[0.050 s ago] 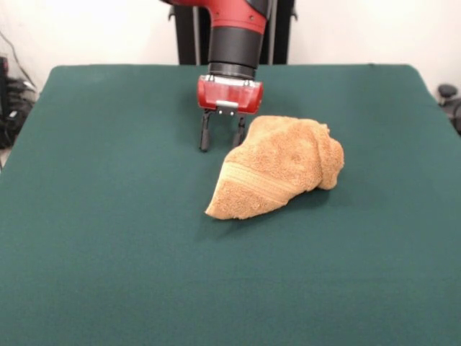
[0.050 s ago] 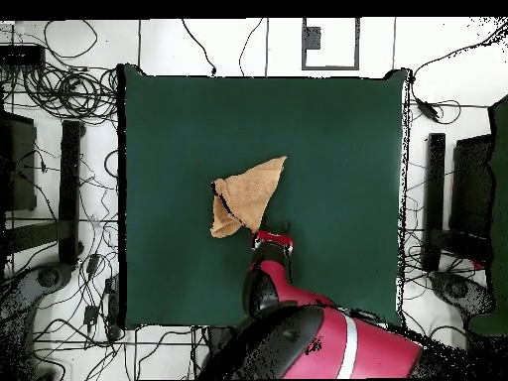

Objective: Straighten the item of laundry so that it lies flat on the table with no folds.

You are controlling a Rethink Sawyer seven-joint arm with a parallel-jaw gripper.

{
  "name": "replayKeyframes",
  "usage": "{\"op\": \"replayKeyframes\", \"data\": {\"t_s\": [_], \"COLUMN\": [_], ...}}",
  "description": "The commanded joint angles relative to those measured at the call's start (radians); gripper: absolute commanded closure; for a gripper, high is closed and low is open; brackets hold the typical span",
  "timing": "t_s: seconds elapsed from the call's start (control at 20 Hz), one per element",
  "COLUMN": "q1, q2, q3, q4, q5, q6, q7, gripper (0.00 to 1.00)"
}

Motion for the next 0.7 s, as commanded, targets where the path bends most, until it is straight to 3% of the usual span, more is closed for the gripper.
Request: {"op": "replayKeyframes", "data": {"t_s": [0.05, 0.35, 0.7], "q1": [0.014, 0.043, 0.04], "q2": [0.048, 0.081, 0.148], "q3": [0.121, 0.169, 0.22], "q4": [-0.071, -0.096, -0.167], "q5": [0.023, 0.076, 0.055], "q6": [-0.006, -0.02, -0.037], "q7": [0.278, 0.319, 0.355], "gripper": [0.0, 0.0, 0.0]}}
